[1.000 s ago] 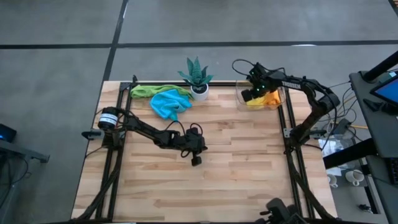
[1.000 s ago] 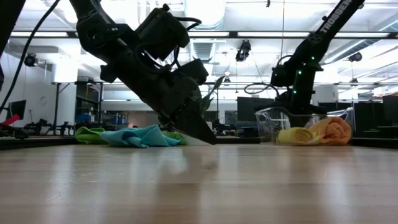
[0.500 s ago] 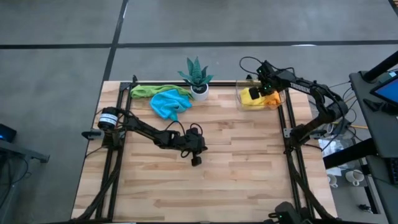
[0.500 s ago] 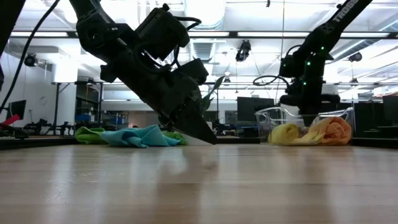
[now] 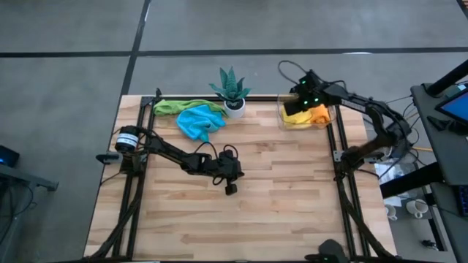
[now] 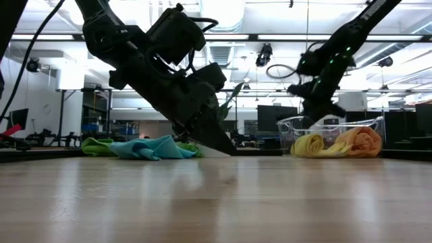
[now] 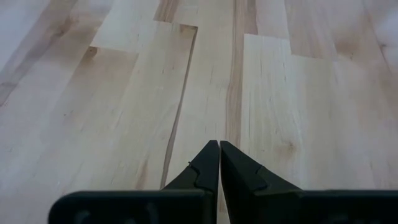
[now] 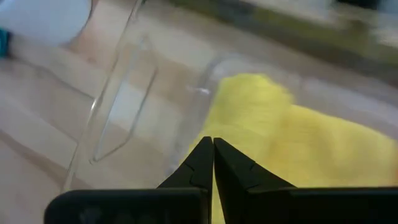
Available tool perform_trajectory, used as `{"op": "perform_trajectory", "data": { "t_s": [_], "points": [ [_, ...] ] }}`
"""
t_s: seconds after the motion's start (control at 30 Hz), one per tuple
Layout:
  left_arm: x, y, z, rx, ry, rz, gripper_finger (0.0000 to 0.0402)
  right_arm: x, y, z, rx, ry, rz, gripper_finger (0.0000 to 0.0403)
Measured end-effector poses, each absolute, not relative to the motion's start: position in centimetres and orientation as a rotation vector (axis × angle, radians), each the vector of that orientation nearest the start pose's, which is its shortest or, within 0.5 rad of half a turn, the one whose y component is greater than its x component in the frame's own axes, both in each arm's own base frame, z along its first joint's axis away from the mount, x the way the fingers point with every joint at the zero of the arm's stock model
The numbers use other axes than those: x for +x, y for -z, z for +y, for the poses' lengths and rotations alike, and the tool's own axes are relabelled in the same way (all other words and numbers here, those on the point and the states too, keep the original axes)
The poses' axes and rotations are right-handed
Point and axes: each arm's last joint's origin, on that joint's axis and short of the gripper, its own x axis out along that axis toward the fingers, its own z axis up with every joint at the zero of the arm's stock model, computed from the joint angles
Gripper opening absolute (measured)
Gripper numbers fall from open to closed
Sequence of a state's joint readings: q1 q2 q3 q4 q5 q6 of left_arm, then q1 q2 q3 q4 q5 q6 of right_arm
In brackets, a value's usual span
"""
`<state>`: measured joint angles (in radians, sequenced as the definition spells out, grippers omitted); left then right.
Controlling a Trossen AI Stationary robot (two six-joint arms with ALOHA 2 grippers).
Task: Roll microfiber towels into tight, uniform cylinder then place into a basket
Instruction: Put the yellow microfiber cloth into the transparent bin
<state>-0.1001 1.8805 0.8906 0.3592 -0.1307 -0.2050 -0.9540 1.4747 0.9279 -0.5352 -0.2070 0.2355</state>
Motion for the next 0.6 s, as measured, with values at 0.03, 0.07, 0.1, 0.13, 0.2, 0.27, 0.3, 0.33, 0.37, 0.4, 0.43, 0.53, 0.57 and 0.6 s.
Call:
{"op": "perform_trajectory", "data": {
  "t_s": [0.03,0.07,0.1,0.13,0.2,0.27,0.3,0.33,0.37,0.4,0.43,0.53,0.57,0.6],
  "points": [
    [36.2,-12.6,-3.3,-0.126,-0.094,0.621,0.0000,17.2,-20.0,-22.5,0.814,0.772,0.865,0.0008],
    [36.1,-12.6,-3.3,-0.126,-0.094,0.621,0.0000,17.7,-19.5,-22.6,0.813,0.761,0.877,0.0008],
    [36.1,-12.6,-3.3,-0.125,-0.093,0.621,0.0000,18.1,-19.1,-22.7,0.811,0.751,0.883,0.0008],
    [36.2,-12.6,-3.3,-0.125,-0.094,0.621,0.0000,18.5,-18.9,-22.9,0.806,0.743,0.882,0.0008],
    [36.1,-12.6,-3.3,-0.125,-0.093,0.621,0.0000,19.0,-18.5,-23.3,0.799,0.737,0.878,0.0008],
    [36.1,-12.6,-3.3,-0.124,-0.093,0.621,0.0000,19.4,-18.1,-23.5,0.803,0.728,0.891,0.0008],
    [36.1,-12.6,-3.3,-0.124,-0.093,0.621,0.0000,19.5,-17.8,-23.6,0.808,0.726,0.902,0.0008],
    [36.1,-12.6,-3.3,-0.124,-0.094,0.621,0.0000,19.5,-17.4,-23.6,0.816,0.725,0.915,0.0008],
    [36.1,-12.6,-3.3,-0.124,-0.093,0.621,0.0000,19.6,-17.1,-23.7,0.824,0.723,0.925,0.0008],
    [36.1,-12.6,-3.2,-0.124,-0.093,0.622,0.0000,19.6,-16.7,-23.8,0.829,0.723,0.936,0.0008],
    [36.1,-12.6,-3.3,-0.124,-0.093,0.622,0.0000,19.7,-16.4,-23.8,0.836,0.722,0.947,0.0008],
    [36.1,-12.6,-3.3,-0.124,-0.093,0.622,0.0000,19.6,-15.9,-23.8,0.841,0.752,0.984,0.0008],
    [36.1,-12.6,-3.3,-0.124,-0.093,0.622,0.0000,19.4,-16.0,-23.8,0.829,0.781,1.000,0.0008],
    [36.1,-12.6,-3.3,-0.124,-0.093,0.622,0.0000,19.2,-16.1,-23.7,0.813,0.814,1.019,0.0008]
  ]
}}
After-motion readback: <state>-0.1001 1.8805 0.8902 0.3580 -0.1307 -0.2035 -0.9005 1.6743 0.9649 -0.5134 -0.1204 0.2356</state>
